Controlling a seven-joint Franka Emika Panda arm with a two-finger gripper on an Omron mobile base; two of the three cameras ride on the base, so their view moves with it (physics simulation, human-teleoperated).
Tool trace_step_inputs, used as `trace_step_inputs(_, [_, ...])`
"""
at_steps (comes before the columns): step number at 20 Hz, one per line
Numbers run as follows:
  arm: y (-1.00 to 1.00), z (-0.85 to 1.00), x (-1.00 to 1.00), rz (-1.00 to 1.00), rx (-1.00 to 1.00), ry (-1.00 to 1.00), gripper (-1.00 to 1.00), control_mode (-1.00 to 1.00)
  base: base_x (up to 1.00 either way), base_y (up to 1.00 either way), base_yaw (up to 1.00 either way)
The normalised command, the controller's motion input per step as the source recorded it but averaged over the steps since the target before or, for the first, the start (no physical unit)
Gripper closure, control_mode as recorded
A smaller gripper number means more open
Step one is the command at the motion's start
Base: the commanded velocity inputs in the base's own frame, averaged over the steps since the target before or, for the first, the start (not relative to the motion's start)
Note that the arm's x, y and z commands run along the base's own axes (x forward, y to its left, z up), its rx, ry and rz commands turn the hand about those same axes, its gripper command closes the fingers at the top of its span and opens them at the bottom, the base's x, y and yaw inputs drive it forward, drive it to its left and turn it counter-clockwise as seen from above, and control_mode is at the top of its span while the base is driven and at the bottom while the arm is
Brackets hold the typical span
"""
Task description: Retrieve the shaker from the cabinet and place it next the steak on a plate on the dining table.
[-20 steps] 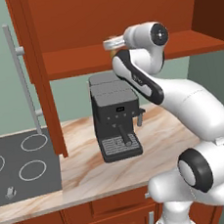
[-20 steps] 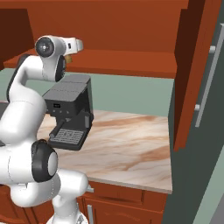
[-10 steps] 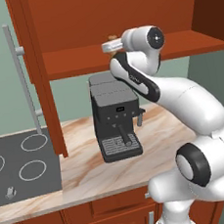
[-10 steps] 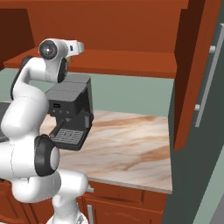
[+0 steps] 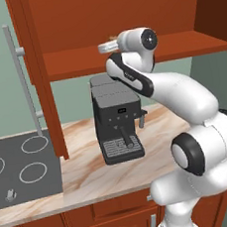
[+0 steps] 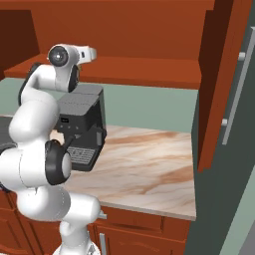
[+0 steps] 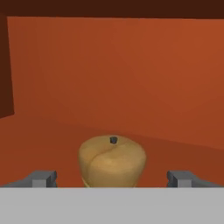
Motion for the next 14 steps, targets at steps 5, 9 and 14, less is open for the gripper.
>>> trace_step_inputs(5, [0.29,-0.22,0.19,0.0,0.0,0.0,1.0,-1.0,0.0,0.0,0.0])
trace_step_inputs(9, [0.15,-0.02,-0.03,0.01,0.0,-0.01,1.0,-1.0,0.0,0.0,0.0])
trace_step_inputs(14, [0.0,0.25,-0.68,0.03,0.0,-0.1,1.0,-1.0,0.0,0.0,0.0])
